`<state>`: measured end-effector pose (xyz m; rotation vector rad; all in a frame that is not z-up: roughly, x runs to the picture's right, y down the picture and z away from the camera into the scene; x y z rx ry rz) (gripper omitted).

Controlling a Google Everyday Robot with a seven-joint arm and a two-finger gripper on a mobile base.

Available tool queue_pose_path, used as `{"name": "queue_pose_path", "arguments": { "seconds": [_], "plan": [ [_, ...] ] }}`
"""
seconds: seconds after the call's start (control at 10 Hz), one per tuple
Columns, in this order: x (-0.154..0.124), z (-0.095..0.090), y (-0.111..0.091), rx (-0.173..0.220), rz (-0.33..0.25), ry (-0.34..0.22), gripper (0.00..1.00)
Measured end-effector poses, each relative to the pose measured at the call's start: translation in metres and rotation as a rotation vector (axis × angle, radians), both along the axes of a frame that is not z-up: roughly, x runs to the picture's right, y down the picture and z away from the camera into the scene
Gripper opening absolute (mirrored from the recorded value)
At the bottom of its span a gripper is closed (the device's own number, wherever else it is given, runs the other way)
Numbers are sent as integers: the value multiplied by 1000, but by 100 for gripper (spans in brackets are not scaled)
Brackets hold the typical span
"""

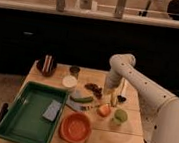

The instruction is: Place grapes in red bowl

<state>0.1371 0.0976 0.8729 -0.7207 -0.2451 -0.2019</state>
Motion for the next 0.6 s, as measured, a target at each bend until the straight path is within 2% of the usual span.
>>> {"name": "queue_pose_path", "arguments": {
  "seconds": [0.6],
  "plan": [
    [-23, 2, -8, 22, -19, -22, 80]
  ]
}}
